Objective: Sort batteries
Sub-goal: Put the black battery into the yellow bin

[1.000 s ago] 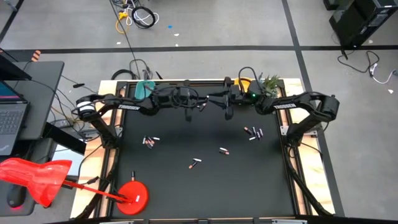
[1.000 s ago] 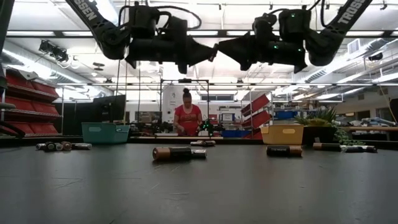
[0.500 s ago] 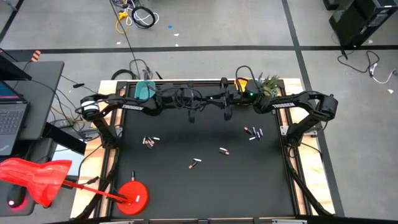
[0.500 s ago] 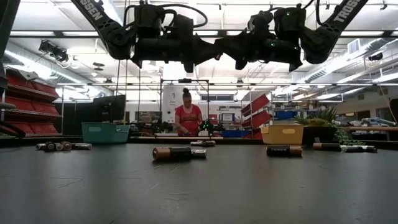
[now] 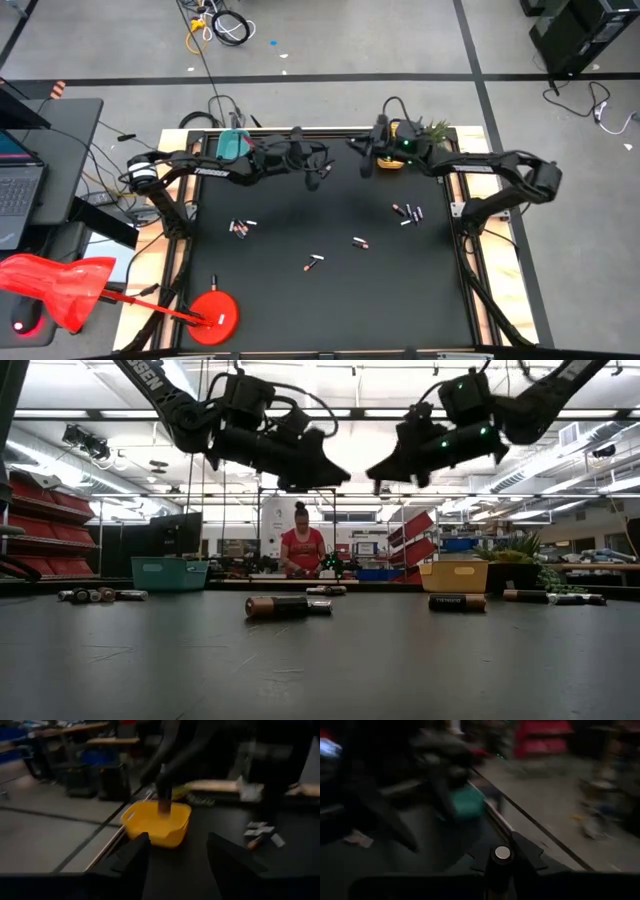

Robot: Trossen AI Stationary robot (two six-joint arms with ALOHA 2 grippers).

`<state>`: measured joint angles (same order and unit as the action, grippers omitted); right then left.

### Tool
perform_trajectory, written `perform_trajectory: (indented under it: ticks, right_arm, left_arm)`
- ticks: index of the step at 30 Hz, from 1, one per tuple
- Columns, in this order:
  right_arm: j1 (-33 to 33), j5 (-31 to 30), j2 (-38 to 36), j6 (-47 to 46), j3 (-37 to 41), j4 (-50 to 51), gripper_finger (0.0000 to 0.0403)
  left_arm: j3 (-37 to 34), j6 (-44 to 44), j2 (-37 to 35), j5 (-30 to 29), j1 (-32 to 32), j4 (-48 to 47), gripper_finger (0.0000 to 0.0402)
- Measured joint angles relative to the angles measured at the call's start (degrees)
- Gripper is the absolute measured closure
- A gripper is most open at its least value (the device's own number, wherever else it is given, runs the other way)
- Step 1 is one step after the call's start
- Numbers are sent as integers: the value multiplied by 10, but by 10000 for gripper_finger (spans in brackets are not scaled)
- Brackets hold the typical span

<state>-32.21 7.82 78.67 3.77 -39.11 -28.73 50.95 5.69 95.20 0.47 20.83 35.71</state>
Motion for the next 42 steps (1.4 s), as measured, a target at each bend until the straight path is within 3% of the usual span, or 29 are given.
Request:
perform_trajectory:
  ticks: [5,9,23,42]
  right_arm:
    - [-22,-131,-39,-11,0,135,350]
    - [-42,-175,-27,-46,0,207,350]
    - [-78,-228,4,-144,0,279,350]
    - [-80,-257,4,-257,0,314,350]
  left_arm:
    - [-10,43,-6,-19,2,-3,199]
    - [-19,80,-1,-30,3,4,213]
    - [-86,87,-1,-58,20,30,239]
    - [-258,118,-1,-58,30,368,240]
